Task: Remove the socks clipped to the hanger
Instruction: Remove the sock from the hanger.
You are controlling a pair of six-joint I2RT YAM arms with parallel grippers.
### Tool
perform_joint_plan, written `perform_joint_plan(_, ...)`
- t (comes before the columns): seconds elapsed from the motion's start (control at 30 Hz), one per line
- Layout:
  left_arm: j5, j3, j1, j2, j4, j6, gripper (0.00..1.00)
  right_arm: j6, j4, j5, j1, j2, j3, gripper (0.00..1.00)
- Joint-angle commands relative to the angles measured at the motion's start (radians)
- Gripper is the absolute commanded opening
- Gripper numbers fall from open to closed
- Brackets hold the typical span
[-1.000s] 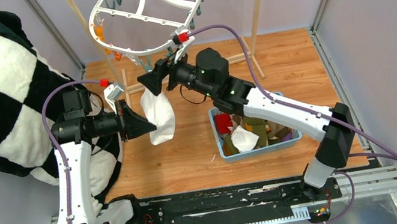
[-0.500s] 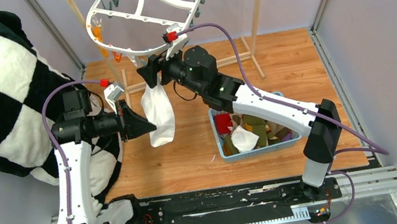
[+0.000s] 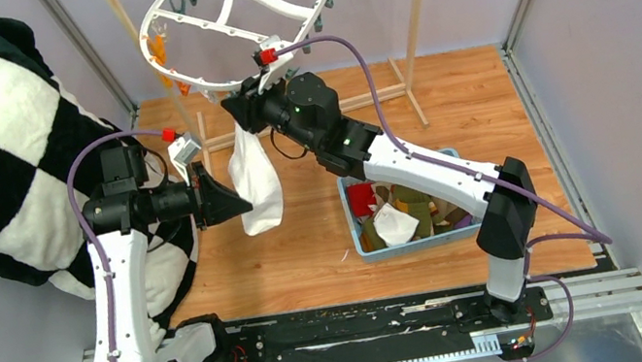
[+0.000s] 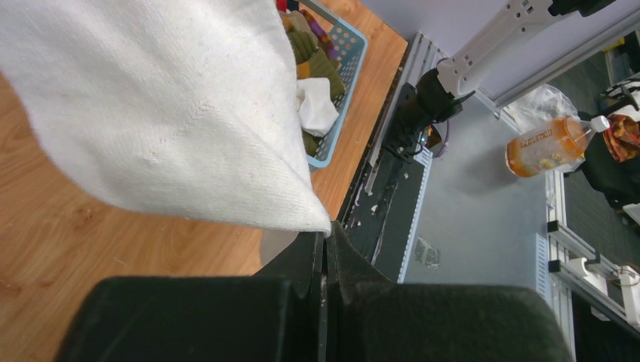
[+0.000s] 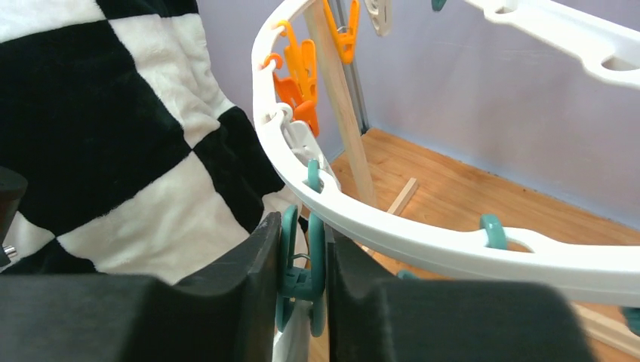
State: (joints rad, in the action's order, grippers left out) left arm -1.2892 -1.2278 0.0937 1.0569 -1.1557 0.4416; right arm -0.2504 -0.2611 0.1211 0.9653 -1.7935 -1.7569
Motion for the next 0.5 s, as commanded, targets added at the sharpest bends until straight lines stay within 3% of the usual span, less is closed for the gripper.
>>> perform_joint_plan(0.0,0.009,0.008,-0.009,-0.025,-0.006,0.025,0.0,-0.029,-0.058,0.016,0.012,-0.001,-0.032,0.13)
perform_joint_plan(0.1,0.017,0.021,-0.009,-0.03,-0.005,0.03,0.0,-0.048,-0.076,-0.003,0.01,0.004,-0.025,0.0)
perform_joint_plan(0.47,0.077,0.06,-0.009,-0.064,-0.002,0.053,0.0,-0.164,-0.094,-0.167,-0.03,0.036,-0.005,0.0)
